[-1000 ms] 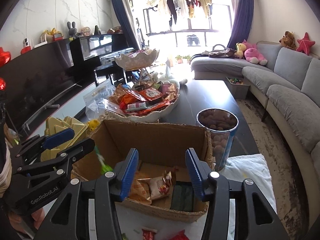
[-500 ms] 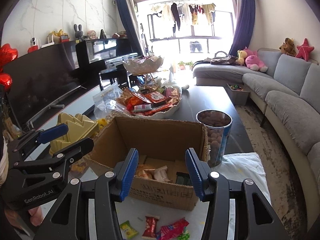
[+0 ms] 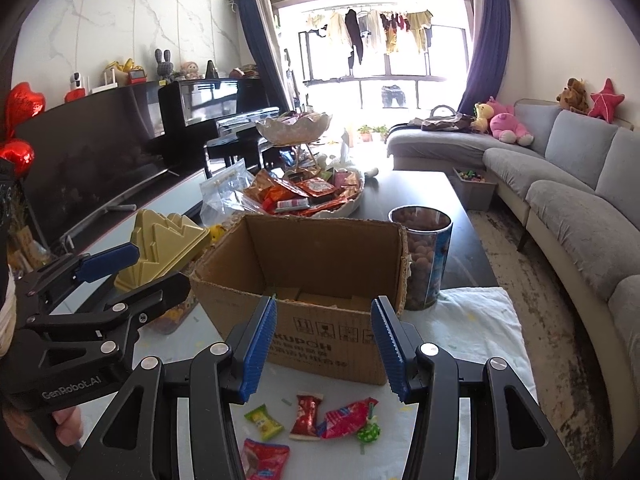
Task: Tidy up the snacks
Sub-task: 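Withdraw both tools from the box back toward the remaining snacks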
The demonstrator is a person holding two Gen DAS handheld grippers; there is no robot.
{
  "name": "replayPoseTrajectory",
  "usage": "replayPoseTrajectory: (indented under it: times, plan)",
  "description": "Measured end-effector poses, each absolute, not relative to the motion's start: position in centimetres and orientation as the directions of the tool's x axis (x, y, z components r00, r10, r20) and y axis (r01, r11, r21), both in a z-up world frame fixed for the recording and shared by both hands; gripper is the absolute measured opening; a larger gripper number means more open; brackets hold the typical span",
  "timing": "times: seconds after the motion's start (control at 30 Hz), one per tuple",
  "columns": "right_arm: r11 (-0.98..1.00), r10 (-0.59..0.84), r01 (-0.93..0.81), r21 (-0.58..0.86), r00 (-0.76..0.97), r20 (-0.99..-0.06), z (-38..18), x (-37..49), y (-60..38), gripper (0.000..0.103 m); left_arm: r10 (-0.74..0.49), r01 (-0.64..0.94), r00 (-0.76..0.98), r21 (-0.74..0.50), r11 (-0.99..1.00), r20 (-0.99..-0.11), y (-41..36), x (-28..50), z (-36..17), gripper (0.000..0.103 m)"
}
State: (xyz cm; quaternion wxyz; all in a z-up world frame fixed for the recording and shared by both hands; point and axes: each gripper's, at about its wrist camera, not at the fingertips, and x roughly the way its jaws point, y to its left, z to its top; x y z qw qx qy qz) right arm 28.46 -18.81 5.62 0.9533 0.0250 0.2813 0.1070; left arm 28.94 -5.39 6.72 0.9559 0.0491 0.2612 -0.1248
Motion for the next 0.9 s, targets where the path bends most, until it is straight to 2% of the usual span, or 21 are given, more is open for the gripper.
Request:
replayPoseTrajectory:
  times: [0.4,0.9]
  plan:
    - [0.979,0.202,-0.157,0.128,0.793,-0.575,2.9,26.3,-20.0,0.05,-0.214,0.27,0.801,0.019,0.963,-0.559,-5.7,26.8,4.4,0.076]
    - [0.982,0.191,-0.13,0.14,0.715,-0.673,-1.7,25.0,-20.6,0.05,-0.211,0.275,0.701,-0.016,0.961,-0.682,-6.0,25.6,-1.3,0.076]
